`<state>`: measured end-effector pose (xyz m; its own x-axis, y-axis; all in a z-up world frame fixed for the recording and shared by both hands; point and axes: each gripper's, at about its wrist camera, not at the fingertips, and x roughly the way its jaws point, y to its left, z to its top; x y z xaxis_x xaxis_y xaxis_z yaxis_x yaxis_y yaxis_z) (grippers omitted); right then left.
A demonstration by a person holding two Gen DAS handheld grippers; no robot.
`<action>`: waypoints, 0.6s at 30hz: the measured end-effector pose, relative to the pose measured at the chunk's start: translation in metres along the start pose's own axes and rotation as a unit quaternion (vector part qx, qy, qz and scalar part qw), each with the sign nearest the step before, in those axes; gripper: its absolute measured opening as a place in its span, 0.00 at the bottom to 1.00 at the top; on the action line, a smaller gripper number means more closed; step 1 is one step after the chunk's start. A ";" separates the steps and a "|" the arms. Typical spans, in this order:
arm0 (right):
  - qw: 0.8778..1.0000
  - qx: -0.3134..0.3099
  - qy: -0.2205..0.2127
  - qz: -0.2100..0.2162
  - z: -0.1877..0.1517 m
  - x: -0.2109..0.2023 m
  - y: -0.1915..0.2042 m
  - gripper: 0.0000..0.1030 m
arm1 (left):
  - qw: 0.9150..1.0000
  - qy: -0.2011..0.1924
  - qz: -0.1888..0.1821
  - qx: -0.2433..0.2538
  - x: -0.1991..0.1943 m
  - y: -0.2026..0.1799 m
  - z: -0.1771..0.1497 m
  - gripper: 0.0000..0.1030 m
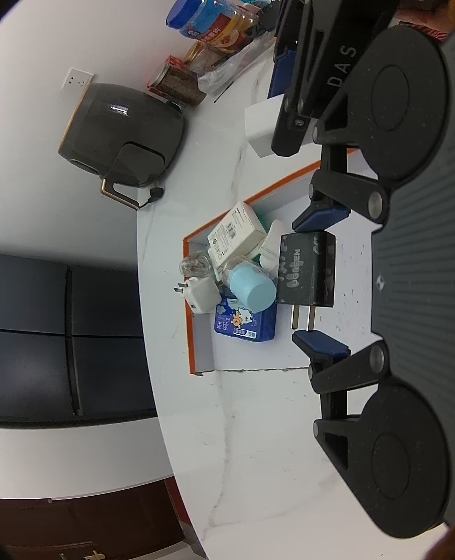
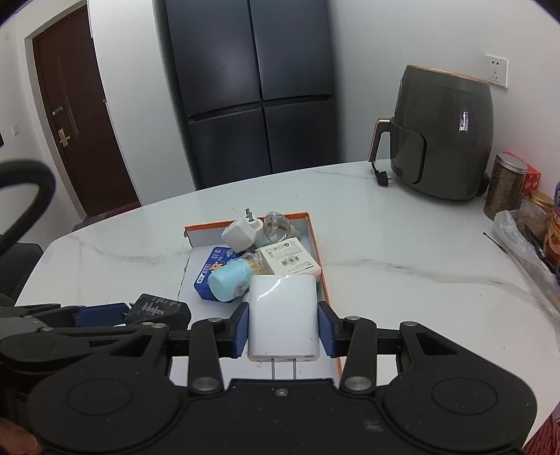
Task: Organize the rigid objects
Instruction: 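Carry the black charger in the left tool while the right tool carries the white charger to the tray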
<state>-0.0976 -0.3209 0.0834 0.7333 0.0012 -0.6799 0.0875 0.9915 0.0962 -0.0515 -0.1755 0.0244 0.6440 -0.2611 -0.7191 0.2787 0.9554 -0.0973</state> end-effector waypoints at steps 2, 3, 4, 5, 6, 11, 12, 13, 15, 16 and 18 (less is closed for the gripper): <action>1.000 -0.002 0.005 0.001 0.002 0.007 0.000 0.49 | 1.000 0.004 0.002 -0.003 0.005 0.001 0.000 0.60; 1.000 -0.003 0.007 0.002 0.003 0.010 -0.001 0.49 | 1.000 0.006 0.002 -0.004 0.007 0.001 0.000 0.60; 1.000 -0.003 0.009 0.002 0.003 0.014 -0.001 0.49 | 1.000 0.008 0.003 -0.006 0.009 0.001 0.001 0.60; 1.000 -0.004 0.012 0.002 0.004 0.017 -0.002 0.49 | 1.000 0.010 0.003 -0.007 0.012 0.001 0.001 0.60; 1.000 -0.005 0.015 0.002 0.004 0.021 -0.002 0.49 | 1.000 0.012 0.004 -0.008 0.014 0.001 0.002 0.60; 1.000 -0.008 0.028 0.001 0.007 0.038 -0.007 0.49 | 1.000 0.025 0.005 -0.012 0.028 0.002 0.002 0.60; 0.999 -0.009 0.030 0.000 0.008 0.043 -0.008 0.49 | 1.000 0.027 0.006 -0.012 0.031 0.002 0.003 0.60; 0.999 -0.009 0.032 -0.001 0.009 0.046 -0.009 0.49 | 0.999 0.029 0.006 -0.013 0.034 0.002 0.003 0.60; 0.999 -0.010 0.037 -0.001 0.011 0.053 -0.011 0.49 | 0.999 0.034 0.007 -0.015 0.040 0.001 0.004 0.60; 0.999 -0.011 0.039 -0.001 0.012 0.057 -0.013 0.49 | 0.999 0.037 0.007 -0.016 0.043 0.001 0.004 0.60; 0.999 -0.012 0.043 -0.002 0.014 0.064 -0.014 0.49 | 0.999 0.040 0.008 -0.017 0.048 0.000 0.005 0.60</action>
<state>-0.0424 -0.3368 0.0487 0.6725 0.0065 -0.7401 0.0737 0.9944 0.0757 -0.0174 -0.1881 -0.0067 0.5896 -0.2346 -0.7729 0.2431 0.9641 -0.1072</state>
